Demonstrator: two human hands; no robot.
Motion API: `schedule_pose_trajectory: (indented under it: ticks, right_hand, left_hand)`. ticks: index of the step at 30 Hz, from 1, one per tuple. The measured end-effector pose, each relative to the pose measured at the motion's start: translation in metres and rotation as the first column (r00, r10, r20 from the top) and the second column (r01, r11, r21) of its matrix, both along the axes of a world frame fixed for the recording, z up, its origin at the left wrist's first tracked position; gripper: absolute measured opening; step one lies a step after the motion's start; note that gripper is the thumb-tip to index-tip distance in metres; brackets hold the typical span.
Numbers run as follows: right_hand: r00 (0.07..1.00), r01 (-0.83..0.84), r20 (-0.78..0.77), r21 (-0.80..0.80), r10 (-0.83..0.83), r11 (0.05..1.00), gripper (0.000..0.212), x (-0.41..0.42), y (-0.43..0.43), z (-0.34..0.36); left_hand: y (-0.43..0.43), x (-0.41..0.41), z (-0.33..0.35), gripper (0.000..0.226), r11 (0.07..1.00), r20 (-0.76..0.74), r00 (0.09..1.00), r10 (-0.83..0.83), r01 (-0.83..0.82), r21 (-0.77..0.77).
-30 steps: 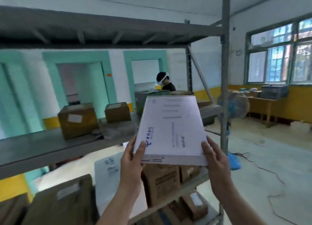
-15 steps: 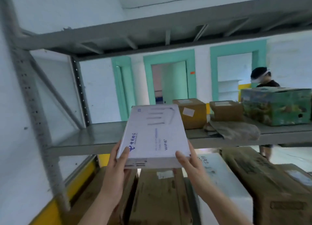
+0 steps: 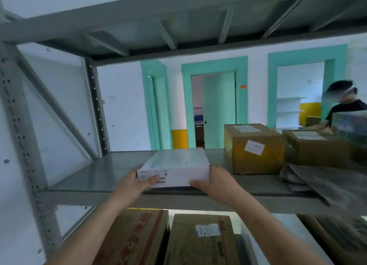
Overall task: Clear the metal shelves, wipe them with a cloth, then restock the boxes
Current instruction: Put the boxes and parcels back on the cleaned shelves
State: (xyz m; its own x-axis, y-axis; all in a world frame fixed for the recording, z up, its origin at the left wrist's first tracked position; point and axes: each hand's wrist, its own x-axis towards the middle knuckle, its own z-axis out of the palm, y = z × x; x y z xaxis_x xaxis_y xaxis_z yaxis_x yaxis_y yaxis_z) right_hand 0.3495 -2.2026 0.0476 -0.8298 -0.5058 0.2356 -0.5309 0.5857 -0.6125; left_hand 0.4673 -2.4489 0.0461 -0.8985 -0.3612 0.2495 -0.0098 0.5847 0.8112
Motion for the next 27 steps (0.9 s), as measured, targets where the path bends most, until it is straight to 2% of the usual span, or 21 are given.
schedule_pose_trajectory:
  ticks: [2, 4, 6, 10, 16, 24, 27]
  right_hand:
    - [1.000, -0.025, 0.003, 0.108, 0.025, 0.994, 0.049, -0.026, -0.012, -0.001]
    - [1.000, -0.020, 0.012, 0.136, 0.018, 0.991, 0.050, -0.049, -0.021, -0.009]
    - [1.000, -0.013, 0.017, 0.118, 0.011, 0.993, 0.054, -0.066, -0.027, -0.019]
    - [0.999, 0.011, -0.043, 0.170, -0.004, 0.985, 0.054, -0.078, -0.032, -0.030]
    - [0.999, 0.027, -0.033, 0.164, -0.022, 0.986, 0.052, -0.077, -0.033, -0.031]
    - [0.995, 0.098, 0.004, 0.108, -0.099, 0.989, 0.018, -0.055, -0.032, -0.017]
    - [0.988, 0.153, -0.007, 0.082, -0.153, 0.985, 0.026, -0.054, -0.031, -0.016]
  left_hand:
    - [-0.024, -0.033, 0.000, 0.070, 0.994, 0.103, 0.995, 0.004, 0.007, -0.110]
    - [-0.039, -0.059, -0.004, 0.064, 0.983, 0.150, 0.989, 0.005, 0.022, -0.180]
    - [-0.045, -0.072, -0.009, 0.058, 0.980, 0.108, 0.994, 0.017, 0.005, -0.198]
    - [-0.047, -0.085, -0.019, 0.071, 0.979, 0.014, 0.999, 0.030, -0.026, -0.200]
    - [-0.057, -0.089, -0.030, 0.077, 0.962, -0.022, 0.999, 0.040, -0.044, -0.268]
    - [-0.057, -0.083, -0.030, 0.081, 0.945, -0.016, 0.999, 0.027, -0.031, -0.324]
    - [-0.055, -0.081, -0.032, 0.087, 0.940, -0.021, 0.999, 0.024, -0.030, -0.339]
